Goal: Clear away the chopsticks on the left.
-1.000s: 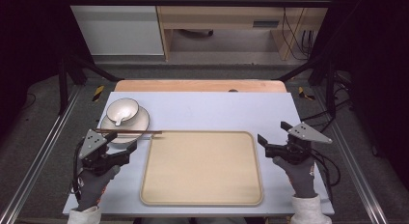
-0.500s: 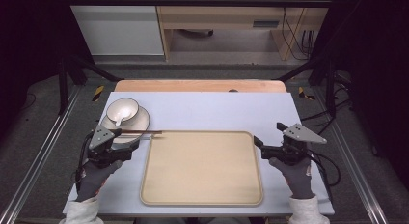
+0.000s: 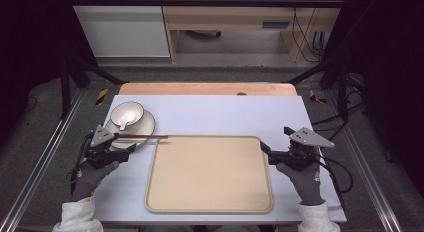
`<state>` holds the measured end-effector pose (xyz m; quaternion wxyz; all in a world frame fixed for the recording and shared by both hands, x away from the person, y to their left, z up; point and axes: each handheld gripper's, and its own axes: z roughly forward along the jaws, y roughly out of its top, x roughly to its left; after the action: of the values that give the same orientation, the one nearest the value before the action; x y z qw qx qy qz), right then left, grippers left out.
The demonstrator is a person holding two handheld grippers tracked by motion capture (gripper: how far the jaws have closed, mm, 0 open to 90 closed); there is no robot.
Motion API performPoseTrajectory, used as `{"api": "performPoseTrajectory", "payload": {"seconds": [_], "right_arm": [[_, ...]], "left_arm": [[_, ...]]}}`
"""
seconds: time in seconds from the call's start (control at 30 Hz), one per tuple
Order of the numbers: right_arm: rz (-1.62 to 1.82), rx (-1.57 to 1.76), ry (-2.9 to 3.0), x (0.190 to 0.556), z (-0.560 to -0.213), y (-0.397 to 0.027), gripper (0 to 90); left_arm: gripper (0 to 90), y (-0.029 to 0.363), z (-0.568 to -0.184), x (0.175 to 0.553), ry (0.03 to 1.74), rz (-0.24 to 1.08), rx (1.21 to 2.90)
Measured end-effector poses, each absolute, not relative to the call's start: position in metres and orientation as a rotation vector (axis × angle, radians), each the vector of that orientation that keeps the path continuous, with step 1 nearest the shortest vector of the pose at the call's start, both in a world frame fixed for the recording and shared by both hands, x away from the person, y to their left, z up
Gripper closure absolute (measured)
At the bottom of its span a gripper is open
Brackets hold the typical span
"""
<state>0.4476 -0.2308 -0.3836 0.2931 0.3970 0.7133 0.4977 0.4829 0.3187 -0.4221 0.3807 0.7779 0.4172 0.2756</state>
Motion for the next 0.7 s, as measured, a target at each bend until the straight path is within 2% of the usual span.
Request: {"api": "performPoseTrajectory", "payload": {"seconds": [0.37, 0.7], "right_arm": [[1.322, 1.062, 1.898, 0.449, -0.384, -0.232, 5.9], [1.325, 1.069, 1.892, 0.448, -0.383, -0.232, 6.0]], "left_arm": [[31.4, 0.326, -0.441, 0.507, 1.107, 0.777, 2.073], [40.2, 0.326, -0.451, 0.522, 1.097, 0.799, 2.061]]}}
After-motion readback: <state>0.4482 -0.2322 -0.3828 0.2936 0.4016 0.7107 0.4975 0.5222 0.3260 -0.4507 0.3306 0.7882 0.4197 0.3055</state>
